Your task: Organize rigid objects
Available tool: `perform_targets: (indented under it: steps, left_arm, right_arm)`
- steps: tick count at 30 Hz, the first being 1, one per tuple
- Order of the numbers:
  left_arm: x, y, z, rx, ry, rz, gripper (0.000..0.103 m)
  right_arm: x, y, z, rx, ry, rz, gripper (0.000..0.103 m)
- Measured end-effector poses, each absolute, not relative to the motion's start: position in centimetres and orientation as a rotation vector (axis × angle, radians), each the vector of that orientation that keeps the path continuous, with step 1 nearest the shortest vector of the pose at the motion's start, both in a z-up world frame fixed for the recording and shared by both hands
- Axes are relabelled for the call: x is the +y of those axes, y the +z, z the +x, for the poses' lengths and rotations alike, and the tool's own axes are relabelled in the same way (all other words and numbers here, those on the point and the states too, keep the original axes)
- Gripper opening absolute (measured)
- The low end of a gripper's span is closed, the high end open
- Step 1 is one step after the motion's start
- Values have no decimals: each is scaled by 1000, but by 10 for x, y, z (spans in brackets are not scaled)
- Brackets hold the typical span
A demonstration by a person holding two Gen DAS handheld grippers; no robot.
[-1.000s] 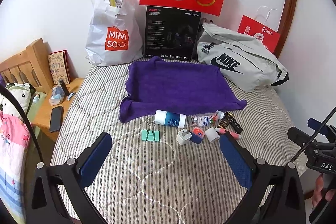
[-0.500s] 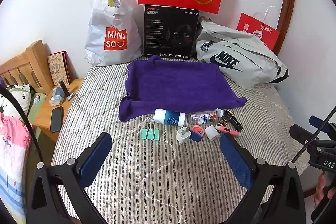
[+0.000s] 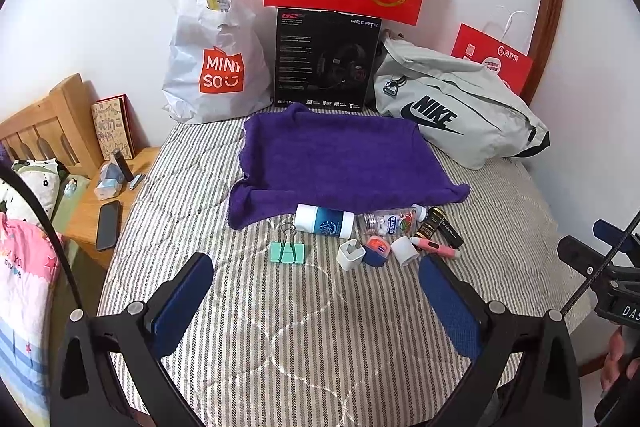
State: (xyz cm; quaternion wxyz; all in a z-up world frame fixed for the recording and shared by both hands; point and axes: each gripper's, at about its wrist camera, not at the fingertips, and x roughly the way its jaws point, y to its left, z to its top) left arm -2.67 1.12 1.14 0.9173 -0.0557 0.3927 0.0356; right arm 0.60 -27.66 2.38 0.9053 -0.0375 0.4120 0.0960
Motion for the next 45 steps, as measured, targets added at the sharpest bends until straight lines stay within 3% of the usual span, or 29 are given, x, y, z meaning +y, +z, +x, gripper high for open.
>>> perform_targets:
  steps: [33, 45]
  left_arm:
    - [19, 6, -14, 829, 97, -104, 103]
    - [51, -66, 31, 911, 153, -113, 103]
  right_arm:
    - [-273, 15, 15, 905, 208, -97, 103]
    - [-283, -21, 45, 915, 196, -124, 103]
